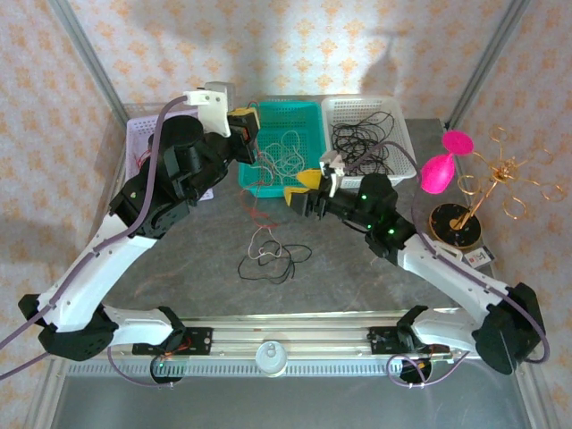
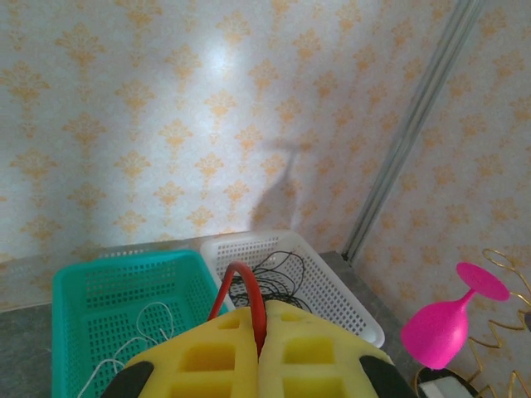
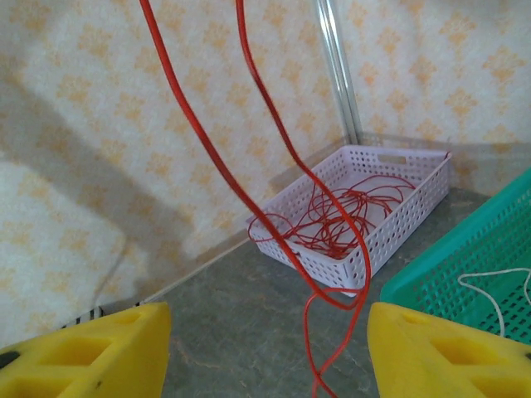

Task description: Untangle the cables

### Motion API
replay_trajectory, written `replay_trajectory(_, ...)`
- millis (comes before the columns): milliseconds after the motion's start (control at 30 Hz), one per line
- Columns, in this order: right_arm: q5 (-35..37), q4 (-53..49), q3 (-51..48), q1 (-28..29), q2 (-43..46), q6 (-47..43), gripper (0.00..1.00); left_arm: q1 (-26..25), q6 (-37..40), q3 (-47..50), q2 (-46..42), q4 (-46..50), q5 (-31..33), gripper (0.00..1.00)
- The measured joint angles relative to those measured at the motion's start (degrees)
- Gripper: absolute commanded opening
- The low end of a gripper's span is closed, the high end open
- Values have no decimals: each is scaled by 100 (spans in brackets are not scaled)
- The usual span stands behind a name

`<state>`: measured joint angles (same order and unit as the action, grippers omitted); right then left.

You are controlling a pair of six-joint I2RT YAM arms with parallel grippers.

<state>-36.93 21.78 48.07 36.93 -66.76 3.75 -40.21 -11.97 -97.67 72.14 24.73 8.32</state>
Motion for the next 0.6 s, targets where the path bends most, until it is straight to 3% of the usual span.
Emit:
replay_trajectory(267,-11,26,-321,4,0,72,64,960,96,-455,105,-26,363,0)
replay_trajectory(600,245,15,-1617,4,684,511,64,1554,946,-1620,671,-756,1276,0)
